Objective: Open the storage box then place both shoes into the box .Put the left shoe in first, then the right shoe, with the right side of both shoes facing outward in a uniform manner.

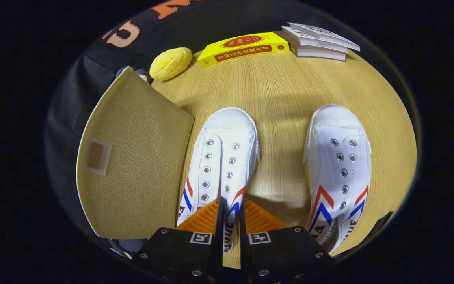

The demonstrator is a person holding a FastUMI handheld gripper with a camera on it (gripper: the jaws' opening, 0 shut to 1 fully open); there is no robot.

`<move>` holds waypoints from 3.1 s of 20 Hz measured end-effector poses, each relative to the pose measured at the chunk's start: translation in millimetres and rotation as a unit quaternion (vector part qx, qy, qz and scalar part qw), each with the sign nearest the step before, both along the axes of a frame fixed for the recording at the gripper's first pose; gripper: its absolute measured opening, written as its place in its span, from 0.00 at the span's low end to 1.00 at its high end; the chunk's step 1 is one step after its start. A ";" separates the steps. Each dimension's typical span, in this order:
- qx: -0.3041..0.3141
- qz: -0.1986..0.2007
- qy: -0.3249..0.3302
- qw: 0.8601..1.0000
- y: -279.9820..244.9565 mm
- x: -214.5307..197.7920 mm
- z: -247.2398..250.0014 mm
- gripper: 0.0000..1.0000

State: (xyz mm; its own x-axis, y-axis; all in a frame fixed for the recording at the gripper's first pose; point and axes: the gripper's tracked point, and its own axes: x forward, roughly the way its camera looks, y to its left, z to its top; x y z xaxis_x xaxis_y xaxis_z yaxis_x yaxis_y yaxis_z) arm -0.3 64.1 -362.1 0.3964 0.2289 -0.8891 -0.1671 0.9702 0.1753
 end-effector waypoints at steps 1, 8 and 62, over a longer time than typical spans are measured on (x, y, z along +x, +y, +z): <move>0.010 -0.003 -0.010 1.000 0.6 1.0 0.3 0.18; 0.134 -0.072 -0.022 0.988 3.6 1.4 1.9 0.00; 0.209 -0.037 -0.091 0.973 253.4 -10.2 110.1 0.43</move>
State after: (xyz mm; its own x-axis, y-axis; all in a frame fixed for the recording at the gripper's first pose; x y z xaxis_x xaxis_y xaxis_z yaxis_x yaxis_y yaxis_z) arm -10.5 317.4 -252.0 0.5683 0.5202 -0.6376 -0.1650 0.8311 0.5311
